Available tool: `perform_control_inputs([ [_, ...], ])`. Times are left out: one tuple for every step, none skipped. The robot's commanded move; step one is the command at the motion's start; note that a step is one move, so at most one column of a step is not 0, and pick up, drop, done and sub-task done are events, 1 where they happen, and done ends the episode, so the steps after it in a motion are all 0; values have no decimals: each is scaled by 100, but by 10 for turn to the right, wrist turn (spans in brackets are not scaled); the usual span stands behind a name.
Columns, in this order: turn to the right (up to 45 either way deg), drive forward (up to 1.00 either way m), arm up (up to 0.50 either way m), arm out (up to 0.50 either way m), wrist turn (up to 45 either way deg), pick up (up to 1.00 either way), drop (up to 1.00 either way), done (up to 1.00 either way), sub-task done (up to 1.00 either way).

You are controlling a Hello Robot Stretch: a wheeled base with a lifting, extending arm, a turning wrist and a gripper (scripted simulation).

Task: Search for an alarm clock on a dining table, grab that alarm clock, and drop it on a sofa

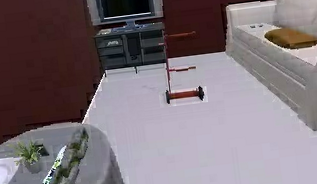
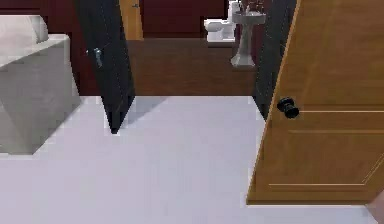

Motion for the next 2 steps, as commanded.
perform_control_inputs([
  [450,0,0,0,0,0,0,0,0],
  [450,0,0,0,0,0,0,0,0],
])
